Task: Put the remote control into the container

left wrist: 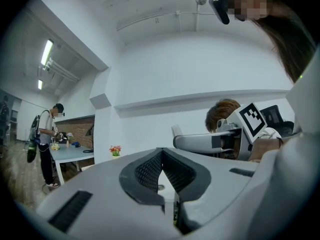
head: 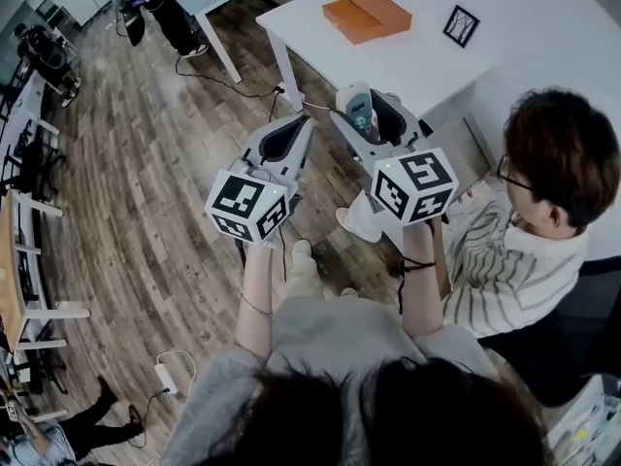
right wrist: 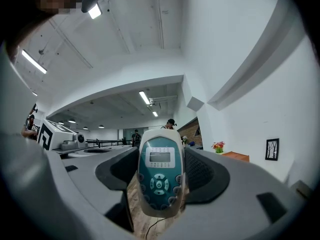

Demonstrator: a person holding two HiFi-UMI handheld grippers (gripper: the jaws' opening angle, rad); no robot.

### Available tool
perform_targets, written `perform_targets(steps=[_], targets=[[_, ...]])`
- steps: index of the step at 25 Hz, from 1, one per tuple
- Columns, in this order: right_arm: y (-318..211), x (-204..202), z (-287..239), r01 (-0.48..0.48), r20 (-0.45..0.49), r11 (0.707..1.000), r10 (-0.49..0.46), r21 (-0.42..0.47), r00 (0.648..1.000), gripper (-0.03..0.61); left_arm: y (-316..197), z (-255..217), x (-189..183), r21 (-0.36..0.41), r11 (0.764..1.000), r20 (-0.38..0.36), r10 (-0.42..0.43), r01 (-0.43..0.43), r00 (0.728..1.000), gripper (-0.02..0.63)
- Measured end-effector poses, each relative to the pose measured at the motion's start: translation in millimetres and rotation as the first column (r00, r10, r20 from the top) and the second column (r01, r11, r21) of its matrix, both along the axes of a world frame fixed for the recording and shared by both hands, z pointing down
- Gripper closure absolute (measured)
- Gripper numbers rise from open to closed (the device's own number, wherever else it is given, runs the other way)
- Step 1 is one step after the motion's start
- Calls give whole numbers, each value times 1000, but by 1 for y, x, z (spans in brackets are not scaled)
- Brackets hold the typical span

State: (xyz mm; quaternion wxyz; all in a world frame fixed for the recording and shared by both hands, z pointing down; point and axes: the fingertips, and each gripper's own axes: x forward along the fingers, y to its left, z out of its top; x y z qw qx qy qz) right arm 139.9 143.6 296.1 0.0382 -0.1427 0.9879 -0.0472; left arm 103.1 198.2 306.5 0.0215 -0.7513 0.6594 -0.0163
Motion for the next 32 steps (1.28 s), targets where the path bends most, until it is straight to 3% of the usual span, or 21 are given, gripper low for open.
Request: perform_targets(steps=[12,18,32], targets=[[-53,-34,-7,-159,-8,987,159,28,987,291,-70,-5,-41,26,980,-9,198,-198,980,611],[-68,-56,-6,-258,-2,966,258,23,966,291,-91,-4,-69,11,955,-5,295,-295,955,611],[-96,-113,15,-346,-29,938,346,20,938,291,-117,13,-134,22,924,-31,383,-382,923,611]])
